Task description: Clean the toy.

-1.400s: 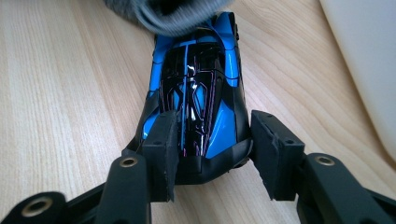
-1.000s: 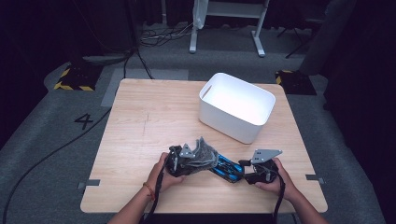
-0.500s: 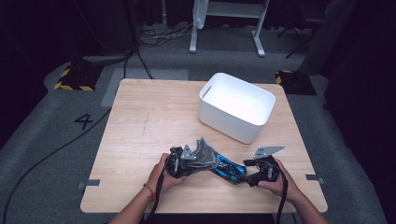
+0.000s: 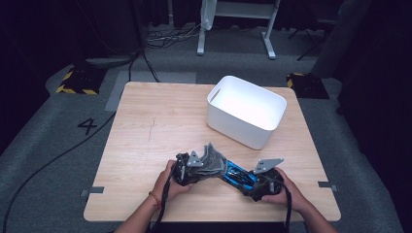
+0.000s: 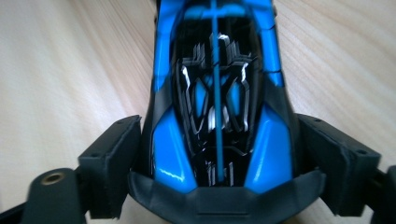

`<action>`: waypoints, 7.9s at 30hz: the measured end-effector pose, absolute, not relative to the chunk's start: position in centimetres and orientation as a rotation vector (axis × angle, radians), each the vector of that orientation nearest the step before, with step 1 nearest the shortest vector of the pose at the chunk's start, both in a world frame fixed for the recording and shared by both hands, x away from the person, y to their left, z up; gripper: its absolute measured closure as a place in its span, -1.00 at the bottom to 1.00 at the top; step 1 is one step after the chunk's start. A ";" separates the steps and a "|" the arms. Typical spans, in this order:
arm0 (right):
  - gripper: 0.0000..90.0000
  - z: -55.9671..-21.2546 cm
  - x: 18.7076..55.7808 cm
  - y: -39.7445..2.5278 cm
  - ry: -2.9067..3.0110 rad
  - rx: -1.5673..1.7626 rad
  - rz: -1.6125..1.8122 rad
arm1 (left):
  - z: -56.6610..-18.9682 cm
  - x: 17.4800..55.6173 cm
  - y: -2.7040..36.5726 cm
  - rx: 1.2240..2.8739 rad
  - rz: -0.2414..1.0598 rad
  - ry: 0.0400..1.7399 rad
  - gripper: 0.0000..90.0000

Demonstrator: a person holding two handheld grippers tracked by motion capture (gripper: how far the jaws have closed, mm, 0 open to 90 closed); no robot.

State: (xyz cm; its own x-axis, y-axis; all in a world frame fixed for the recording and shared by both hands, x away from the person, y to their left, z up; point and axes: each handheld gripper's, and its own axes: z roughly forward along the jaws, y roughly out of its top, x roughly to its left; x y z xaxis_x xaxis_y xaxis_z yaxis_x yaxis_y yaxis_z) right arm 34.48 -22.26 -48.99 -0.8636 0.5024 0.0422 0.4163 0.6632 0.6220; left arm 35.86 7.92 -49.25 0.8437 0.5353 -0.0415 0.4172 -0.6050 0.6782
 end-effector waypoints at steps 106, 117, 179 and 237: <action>-0.45 -48.2 31.3 -20.0 2.394 0.025 0.672 | -41.0 40.8 3.9 2.644 0.057 0.563 0.63; -0.45 -47.2 35.4 -22.8 2.714 0.515 1.088 | -43.0 35.2 8.6 2.508 0.131 0.385 0.58; -0.47 -47.5 33.0 -18.7 2.610 0.361 0.645 | -48.0 32.5 4.3 2.359 0.439 0.386 0.66; 0.30 -47.4 39.9 -23.8 2.549 0.856 1.175 | -46.7 38.2 4.5 2.216 0.451 0.571 0.69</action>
State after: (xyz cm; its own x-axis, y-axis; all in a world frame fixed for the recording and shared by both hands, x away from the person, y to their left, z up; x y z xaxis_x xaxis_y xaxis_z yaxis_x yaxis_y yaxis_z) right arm 39.91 -23.82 -47.41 -0.8102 0.5838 0.0528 0.4194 0.5144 0.7479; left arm 38.16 4.49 -46.73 0.8353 0.5335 0.1332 0.2534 -0.5884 0.7678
